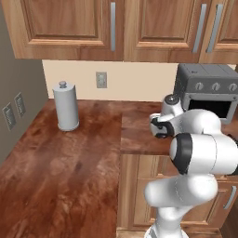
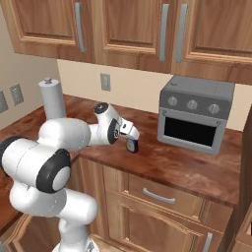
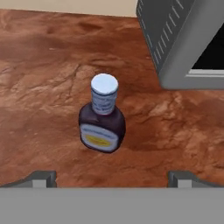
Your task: Place the condiment bottle and condiment bottle from the counter to the top shelf of the fridge. If the existing items in the fridge are on the top shelf, move them to other shelves.
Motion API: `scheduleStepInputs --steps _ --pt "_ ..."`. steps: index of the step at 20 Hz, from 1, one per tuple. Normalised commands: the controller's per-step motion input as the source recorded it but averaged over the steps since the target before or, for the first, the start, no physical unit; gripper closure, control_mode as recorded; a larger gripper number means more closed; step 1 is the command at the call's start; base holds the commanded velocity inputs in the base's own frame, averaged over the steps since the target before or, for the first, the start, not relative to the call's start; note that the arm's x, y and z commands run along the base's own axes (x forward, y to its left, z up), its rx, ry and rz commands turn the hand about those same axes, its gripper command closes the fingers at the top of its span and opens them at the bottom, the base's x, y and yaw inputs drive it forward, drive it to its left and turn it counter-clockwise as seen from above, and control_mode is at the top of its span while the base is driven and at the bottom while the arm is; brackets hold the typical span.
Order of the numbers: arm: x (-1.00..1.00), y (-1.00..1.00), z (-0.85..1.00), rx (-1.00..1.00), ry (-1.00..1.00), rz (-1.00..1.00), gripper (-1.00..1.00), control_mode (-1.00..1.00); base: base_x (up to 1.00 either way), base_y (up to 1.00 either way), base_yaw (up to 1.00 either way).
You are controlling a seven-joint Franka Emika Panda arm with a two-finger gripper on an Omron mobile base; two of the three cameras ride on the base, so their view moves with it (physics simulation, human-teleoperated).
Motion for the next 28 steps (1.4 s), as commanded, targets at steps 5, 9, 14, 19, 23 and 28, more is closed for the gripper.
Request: scheduleStepInputs --steps 5,9,14,19,23,28 --pt "0.25 0.0 -0.21 -0.07 -0.05 0.0 -1.0 -1.0 0.0 0.0 0.0" --pt "0.22 0.0 -0.22 -0.02 -0.07 0.0 -1.0 -1.0 0.0 0.0 0.0" --pt "0.18 0.0 -0.14 0.0 -0.06 0.0 -1.0 -1.0 0.0 0.0 0.0" --pt "0.16 0.0 -0.03 0.0 -0.01 0.0 -1.0 -1.0 0.0 0.0 0.0" --pt "0.15 0.0 0.0 0.0 0.0 0.0 -1.0 -1.0 0.0 0.0 0.0" --pt "0.17 0.0 -0.01 0.0 0.0 0.0 -1.0 -1.0 0.0 0.0 0.0"
